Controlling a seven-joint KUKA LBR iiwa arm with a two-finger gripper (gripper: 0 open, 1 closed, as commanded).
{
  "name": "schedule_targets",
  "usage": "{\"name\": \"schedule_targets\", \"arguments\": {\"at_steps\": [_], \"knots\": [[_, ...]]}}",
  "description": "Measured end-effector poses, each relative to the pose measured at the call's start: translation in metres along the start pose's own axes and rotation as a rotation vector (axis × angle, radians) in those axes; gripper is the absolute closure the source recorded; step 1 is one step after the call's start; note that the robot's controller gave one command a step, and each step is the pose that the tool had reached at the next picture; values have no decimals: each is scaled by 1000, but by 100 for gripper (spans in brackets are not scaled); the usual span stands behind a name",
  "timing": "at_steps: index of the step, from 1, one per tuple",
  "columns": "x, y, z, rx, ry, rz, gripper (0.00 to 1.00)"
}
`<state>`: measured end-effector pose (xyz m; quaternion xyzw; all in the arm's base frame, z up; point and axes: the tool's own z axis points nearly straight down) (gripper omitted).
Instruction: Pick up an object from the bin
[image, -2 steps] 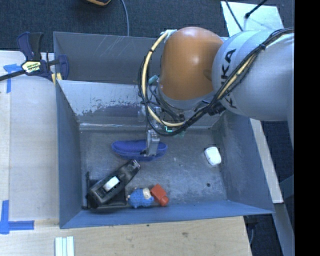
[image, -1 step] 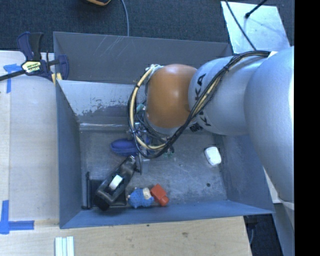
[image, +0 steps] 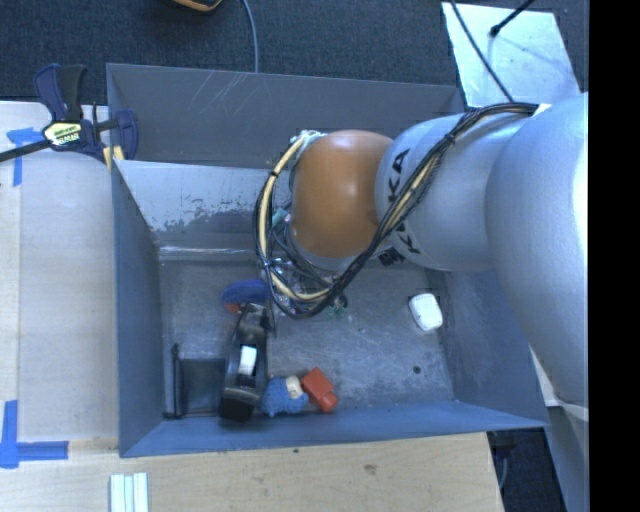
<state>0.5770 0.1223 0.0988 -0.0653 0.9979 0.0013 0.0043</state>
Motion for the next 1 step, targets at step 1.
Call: {"name": "schedule_targets", "arguments": {"at_steps": [1], "knots": [[-4, 8, -130, 1, -3, -3, 100]]}}
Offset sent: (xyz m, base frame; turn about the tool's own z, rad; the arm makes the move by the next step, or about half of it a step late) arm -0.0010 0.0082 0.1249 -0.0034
